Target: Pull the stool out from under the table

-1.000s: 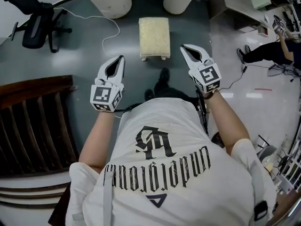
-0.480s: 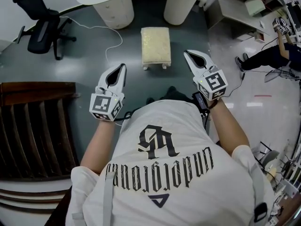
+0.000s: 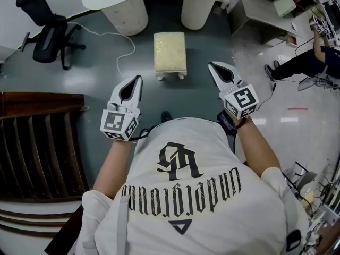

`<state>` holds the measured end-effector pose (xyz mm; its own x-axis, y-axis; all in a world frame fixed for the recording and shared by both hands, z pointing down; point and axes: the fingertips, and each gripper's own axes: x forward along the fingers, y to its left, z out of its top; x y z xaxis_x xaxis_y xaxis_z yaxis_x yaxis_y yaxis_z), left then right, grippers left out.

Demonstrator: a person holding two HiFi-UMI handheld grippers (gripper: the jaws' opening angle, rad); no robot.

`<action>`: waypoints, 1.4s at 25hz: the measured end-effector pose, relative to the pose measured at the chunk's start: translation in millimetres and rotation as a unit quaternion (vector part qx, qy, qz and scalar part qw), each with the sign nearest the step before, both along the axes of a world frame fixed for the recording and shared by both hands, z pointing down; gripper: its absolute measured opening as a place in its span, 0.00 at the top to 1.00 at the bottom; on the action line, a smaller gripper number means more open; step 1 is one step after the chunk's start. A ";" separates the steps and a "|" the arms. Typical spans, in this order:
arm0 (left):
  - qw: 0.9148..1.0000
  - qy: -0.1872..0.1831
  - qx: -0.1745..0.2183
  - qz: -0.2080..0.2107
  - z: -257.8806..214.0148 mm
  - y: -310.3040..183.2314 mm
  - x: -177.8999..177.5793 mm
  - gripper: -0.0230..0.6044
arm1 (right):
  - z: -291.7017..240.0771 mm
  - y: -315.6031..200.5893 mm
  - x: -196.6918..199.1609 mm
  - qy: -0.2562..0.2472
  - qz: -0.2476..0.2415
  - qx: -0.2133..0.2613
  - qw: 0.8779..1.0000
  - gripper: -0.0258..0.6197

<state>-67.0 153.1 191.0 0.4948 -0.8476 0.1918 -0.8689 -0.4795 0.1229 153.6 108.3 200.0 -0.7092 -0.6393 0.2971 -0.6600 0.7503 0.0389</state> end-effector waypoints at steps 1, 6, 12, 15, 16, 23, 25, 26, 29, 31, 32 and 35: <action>1.000 0.002 0.001 -0.001 -2.0 2.6 10.0 0.95 | -1.7 3.5 9.4 -0.001 -0.004 0.001 1.000 0.96; 1.000 0.008 0.010 -0.014 -7.1 17.5 71.4 0.95 | 3.4 25.8 71.1 0.001 -0.017 -0.006 1.000 0.96; 1.000 0.011 0.008 -0.024 -11.4 31.4 155.2 0.95 | 3.7 49.6 155.3 0.000 -0.027 -0.010 1.000 0.96; 1.000 0.009 0.008 -0.026 -12.1 49.6 194.0 0.95 | 3.1 68.8 189.8 -0.002 -0.038 -0.008 0.999 0.96; 1.000 0.009 0.009 -0.027 -11.8 54.9 205.8 0.95 | 3.0 74.1 201.0 -0.003 -0.041 -0.008 0.999 0.96; 1.000 0.014 0.002 -0.025 -10.1 83.7 270.1 0.95 | 7.2 102.8 259.1 -0.009 -0.052 -0.020 0.998 0.96; 1.000 0.014 0.003 -0.023 -11.5 88.6 281.0 0.95 | 8.2 109.6 267.5 -0.011 -0.055 -0.021 0.998 0.96; 1.000 0.014 0.005 -0.022 -12.4 90.4 285.7 0.95 | 8.4 112.2 271.0 -0.012 -0.056 -0.021 0.998 0.96; 1.000 0.011 0.003 -0.019 -18.5 93.2 298.9 0.95 | 7.5 116.8 280.7 -0.016 -0.055 -0.021 0.998 0.96; 1.000 0.011 0.006 -0.020 -22.0 94.4 303.2 0.95 | 6.3 117.8 283.9 -0.021 -0.055 -0.020 0.998 0.96; 1.000 0.012 0.007 -0.022 -23.3 95.5 303.8 0.95 | 5.9 118.5 284.2 -0.024 -0.055 -0.021 0.998 0.96; 0.999 0.014 0.011 -0.029 -26.1 98.5 303.3 0.95 | 3.4 119.5 281.9 -0.028 -0.063 -0.019 0.997 0.96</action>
<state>236.3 251.6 164.9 0.4491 -0.8791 0.1597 -0.8919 -0.4307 0.1377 435.5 227.7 203.5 -0.7997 -0.5331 0.2761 -0.5605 0.8277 -0.0253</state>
